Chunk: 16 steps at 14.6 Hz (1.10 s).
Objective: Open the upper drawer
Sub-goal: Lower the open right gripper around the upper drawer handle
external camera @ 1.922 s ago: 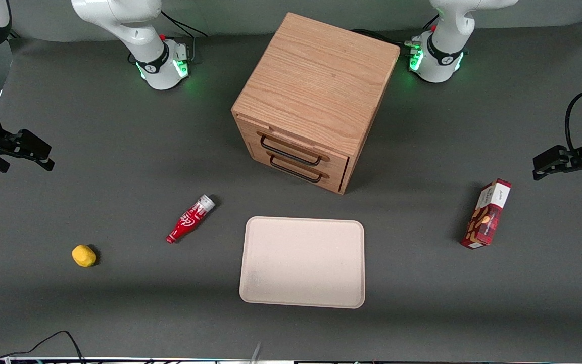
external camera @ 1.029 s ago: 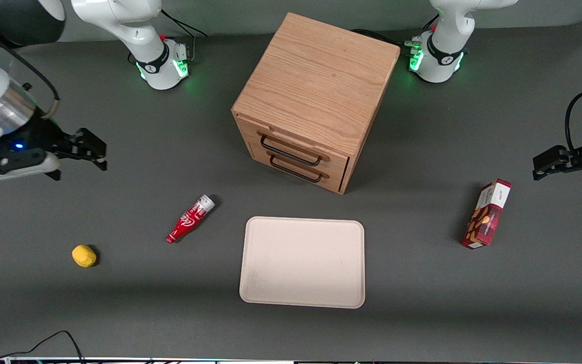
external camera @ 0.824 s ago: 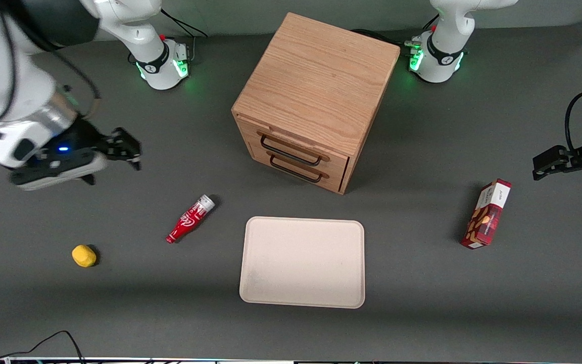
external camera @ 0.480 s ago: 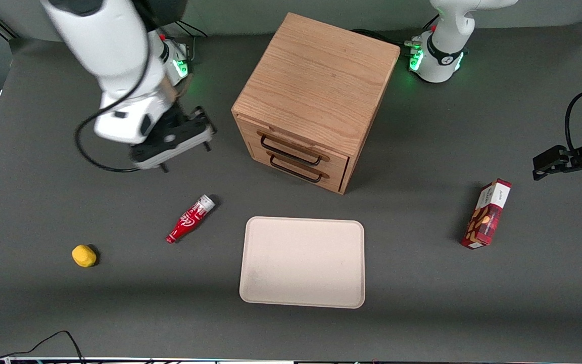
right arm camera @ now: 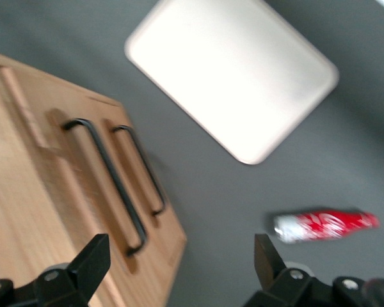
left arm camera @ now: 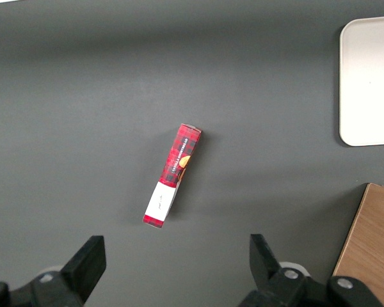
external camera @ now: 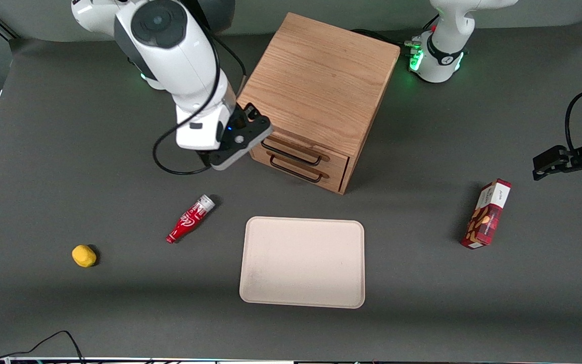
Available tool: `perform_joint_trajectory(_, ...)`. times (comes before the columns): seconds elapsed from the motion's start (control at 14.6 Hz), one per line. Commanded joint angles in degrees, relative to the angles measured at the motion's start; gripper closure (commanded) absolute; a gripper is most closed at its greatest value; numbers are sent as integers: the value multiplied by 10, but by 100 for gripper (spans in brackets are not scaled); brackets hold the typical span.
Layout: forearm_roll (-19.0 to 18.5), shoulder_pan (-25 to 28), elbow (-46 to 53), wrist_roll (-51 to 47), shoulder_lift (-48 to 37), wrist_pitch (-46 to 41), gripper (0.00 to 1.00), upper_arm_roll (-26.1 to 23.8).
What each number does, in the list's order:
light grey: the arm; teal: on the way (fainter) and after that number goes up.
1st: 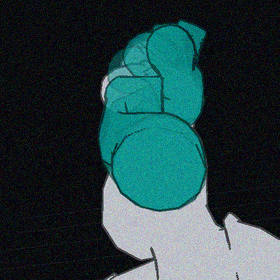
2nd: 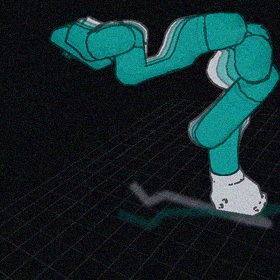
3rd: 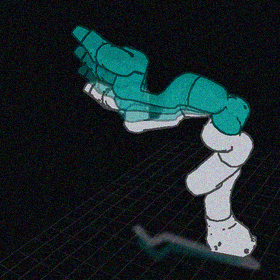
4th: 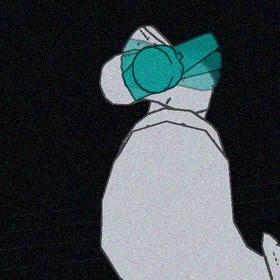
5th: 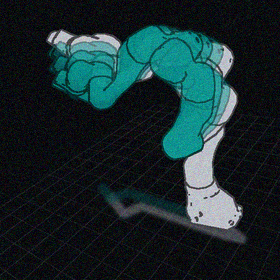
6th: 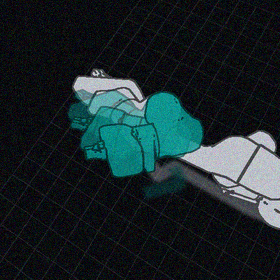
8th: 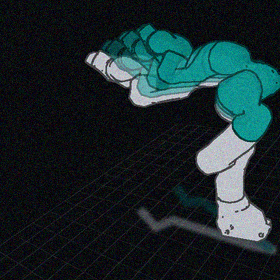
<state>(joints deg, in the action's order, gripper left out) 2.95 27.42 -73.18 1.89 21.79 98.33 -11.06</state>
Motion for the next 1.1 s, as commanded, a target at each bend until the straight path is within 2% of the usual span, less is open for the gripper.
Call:
perform_joint_trajectory(0.0, 57, -1, 33, 48, 42, 13, 0, -3)
perform_joint_trajectory(0.21, 82, 0, 29, 122, 69, 19, 0, -3)
perform_joint_trajectory(0.48, 86, -2, 26, 202, 94, 20, 0, -3)
perform_joint_trajectory(0.62, 87, -1, 22, 217, 98, 23, 0, -4)
perform_joint_trajectory(0.82, 117, -5, 18, 262, 108, 31, 0, -5)
perform_joint_trajectory(1.03, 119, -1, 18, 268, 118, 53, 0, -6)
